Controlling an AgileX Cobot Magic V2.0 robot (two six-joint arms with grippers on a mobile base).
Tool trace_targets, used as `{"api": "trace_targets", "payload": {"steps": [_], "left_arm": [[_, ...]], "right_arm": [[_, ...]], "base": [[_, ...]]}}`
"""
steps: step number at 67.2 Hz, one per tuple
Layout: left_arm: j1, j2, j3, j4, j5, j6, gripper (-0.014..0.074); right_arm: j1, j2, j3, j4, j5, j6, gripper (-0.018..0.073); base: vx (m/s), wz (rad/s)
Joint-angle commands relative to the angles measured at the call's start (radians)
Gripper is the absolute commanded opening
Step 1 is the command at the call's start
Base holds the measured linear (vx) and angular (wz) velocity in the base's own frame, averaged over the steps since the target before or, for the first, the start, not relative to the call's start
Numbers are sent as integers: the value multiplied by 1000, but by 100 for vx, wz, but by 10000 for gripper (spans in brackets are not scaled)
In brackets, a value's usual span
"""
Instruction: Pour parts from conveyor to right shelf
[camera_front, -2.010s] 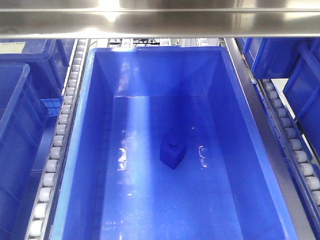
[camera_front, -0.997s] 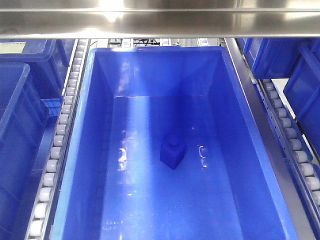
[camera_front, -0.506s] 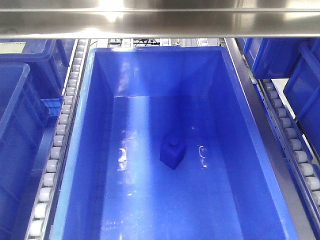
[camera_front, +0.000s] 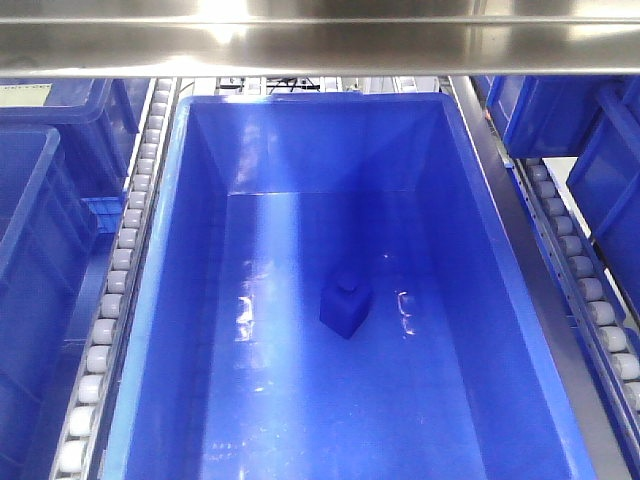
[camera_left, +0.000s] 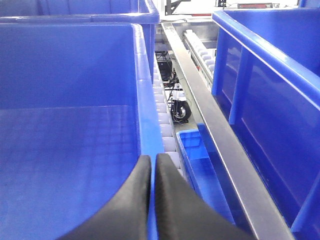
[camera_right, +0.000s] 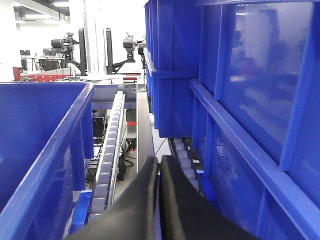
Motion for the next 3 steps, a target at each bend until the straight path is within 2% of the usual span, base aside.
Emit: {"api": "trace_targets", "payload": {"steps": [1,3], "left_arm": [[-5,-4,-19,-2,-69,-7,-6],[-5,-4,-19,-2,-69,-7,-6]], "right_arm": [[-5,-13,10,-1,-70,-7,-9],[-5,-13,10,-1,-70,-7,-9]], "base": [[0,0],[0,0]]}}
